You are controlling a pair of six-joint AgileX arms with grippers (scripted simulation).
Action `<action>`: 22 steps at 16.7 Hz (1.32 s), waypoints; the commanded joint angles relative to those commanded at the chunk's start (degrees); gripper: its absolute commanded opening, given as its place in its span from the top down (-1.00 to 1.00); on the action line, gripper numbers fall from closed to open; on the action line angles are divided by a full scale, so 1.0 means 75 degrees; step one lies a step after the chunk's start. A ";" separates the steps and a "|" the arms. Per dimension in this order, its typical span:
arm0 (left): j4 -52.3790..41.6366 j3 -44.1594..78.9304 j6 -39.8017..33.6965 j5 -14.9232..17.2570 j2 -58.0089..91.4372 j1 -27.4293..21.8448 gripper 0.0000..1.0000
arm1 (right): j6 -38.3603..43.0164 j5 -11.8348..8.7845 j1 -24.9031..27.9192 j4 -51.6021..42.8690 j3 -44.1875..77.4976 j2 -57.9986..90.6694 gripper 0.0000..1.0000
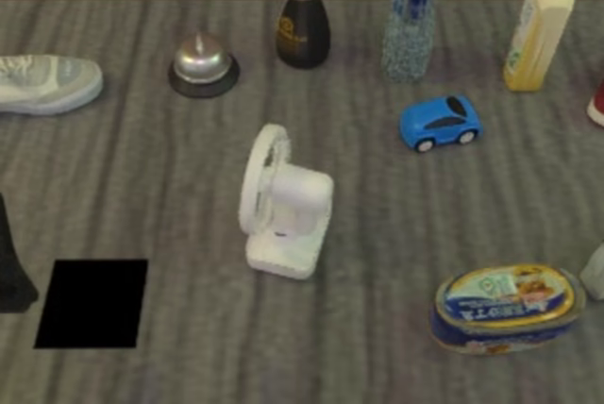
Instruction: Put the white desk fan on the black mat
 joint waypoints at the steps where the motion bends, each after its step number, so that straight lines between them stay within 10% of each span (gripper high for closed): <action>1: 0.0000 0.0000 0.0000 0.0000 0.0000 0.0000 -1.00 | 0.0000 0.0000 0.0000 0.0000 0.0000 0.0000 -1.00; 9: -0.1554 0.1832 0.0024 0.0249 0.2075 -0.0577 -1.00 | 0.0000 0.0000 0.0000 0.0000 0.0000 0.0000 -1.00; 22: -0.7943 1.0528 -0.0930 0.0487 1.1032 -0.2975 -1.00 | 0.0000 0.0000 0.0000 0.0000 0.0000 0.0000 -1.00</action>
